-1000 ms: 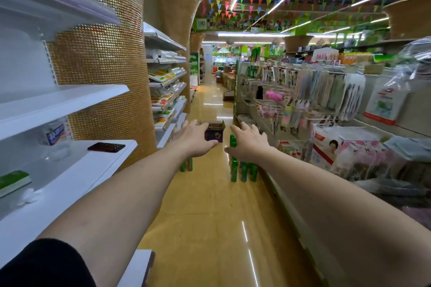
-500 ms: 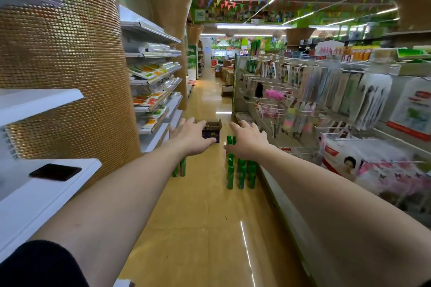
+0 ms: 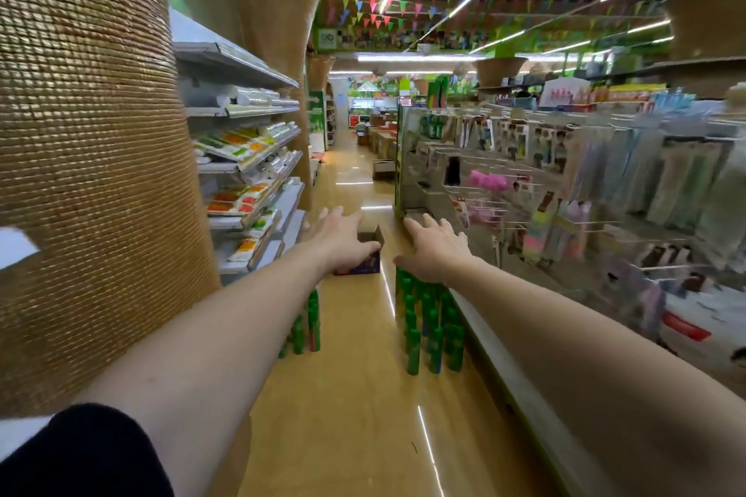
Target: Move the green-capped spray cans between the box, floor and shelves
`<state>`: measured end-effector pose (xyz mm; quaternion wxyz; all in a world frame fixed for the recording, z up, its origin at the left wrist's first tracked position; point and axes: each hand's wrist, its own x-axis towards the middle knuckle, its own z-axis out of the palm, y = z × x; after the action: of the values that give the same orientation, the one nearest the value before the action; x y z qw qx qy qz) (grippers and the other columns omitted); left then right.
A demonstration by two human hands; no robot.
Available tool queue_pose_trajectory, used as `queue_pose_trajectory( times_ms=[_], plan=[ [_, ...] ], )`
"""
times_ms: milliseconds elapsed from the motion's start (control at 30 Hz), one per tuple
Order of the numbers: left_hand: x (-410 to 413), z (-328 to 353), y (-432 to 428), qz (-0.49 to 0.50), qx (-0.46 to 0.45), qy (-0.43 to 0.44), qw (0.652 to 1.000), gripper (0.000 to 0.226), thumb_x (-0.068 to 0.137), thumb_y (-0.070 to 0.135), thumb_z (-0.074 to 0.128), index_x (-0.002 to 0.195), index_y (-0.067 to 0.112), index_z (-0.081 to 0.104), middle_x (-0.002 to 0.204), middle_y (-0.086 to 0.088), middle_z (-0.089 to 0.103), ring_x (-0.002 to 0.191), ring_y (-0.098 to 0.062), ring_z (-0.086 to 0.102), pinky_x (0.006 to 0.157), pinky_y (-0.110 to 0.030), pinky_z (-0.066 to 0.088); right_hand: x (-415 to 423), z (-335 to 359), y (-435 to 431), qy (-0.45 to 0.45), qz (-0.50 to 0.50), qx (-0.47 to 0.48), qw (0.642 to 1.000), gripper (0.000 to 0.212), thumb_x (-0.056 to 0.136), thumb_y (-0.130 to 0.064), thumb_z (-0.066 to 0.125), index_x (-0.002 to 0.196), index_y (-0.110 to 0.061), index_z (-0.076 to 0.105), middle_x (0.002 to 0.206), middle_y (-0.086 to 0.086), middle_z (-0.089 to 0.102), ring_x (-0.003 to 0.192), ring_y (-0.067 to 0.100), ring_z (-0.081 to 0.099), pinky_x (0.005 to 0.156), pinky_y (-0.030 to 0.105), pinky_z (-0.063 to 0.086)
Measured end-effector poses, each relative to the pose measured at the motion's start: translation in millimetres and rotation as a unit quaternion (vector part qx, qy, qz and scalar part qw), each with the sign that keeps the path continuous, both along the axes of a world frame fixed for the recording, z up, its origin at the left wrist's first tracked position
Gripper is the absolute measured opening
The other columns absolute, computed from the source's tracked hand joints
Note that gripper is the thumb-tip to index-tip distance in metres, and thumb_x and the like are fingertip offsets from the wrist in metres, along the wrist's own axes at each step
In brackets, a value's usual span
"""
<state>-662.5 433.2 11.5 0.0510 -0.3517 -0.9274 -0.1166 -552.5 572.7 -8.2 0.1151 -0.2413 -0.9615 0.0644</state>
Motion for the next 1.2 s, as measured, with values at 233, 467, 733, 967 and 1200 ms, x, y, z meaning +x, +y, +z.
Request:
queue_pose_trajectory(
  times_ms=[233,467,733,967,1200],
  plan=[
    [-114.5,-1.0,50.6,-0.014,0.004,-0.012,1.0,0.08,0.091,0.066,0.055,0.157,0.03,0.028,0.166,-0.008,0.021,0.153,-0.032,0.013,0.121,-0.058,0.02,-116.4,-1.5,50.2,-0.007,-0.021,-0.012,1.0,0.075,0.092,-0.054,0.061,0.155,-0.031,0.027,0.163,0.01,0.023,0.151,0.039,0.016,0.119,0.065,0.018],
    [-212.7,-27.6,114.7,-0.004,0.016,-0.022,1.0,0.08,0.09,0.064,0.058,0.157,0.03,0.03,0.165,-0.009,0.022,0.152,-0.032,0.017,0.121,-0.056,0.022,-219.0,-24.9,116.8,-0.005,-0.012,-0.021,1.0,0.08,0.092,-0.054,0.062,0.157,-0.029,0.023,0.165,0.008,0.021,0.151,0.038,0.015,0.118,0.065,0.017],
    [-334.9,-18.6,239.8,0.015,0.02,0.004,1.0,0.085,0.089,0.07,0.054,0.158,0.028,0.027,0.166,-0.009,0.021,0.153,-0.033,0.015,0.121,-0.056,0.023,-344.0,-8.7,246.8,0.015,0.022,-0.009,1.0,0.081,0.092,-0.054,0.063,0.158,-0.028,0.023,0.162,0.011,0.026,0.15,0.037,0.019,0.118,0.064,0.02],
    [-428.5,-3.9,337.2,0.038,0.023,0.026,0.999,0.082,0.09,0.068,0.054,0.158,0.03,0.028,0.165,-0.007,0.023,0.152,-0.032,0.018,0.119,-0.056,0.025,-443.6,4.5,351.4,0.012,0.036,0.005,0.999,0.082,0.092,-0.055,0.061,0.158,-0.029,0.021,0.165,0.011,0.021,0.151,0.038,0.015,0.118,0.065,0.019],
    [-515.8,-18.9,409.1,0.031,0.003,0.015,0.999,0.08,0.092,0.067,0.053,0.158,0.028,0.027,0.166,-0.008,0.022,0.152,-0.032,0.015,0.12,-0.057,0.023,-538.7,-13.5,424.3,-0.008,0.031,-0.001,0.999,0.082,0.092,-0.056,0.06,0.158,-0.03,0.021,0.166,0.01,0.019,0.152,0.039,0.015,0.118,0.066,0.018]
  ],
)
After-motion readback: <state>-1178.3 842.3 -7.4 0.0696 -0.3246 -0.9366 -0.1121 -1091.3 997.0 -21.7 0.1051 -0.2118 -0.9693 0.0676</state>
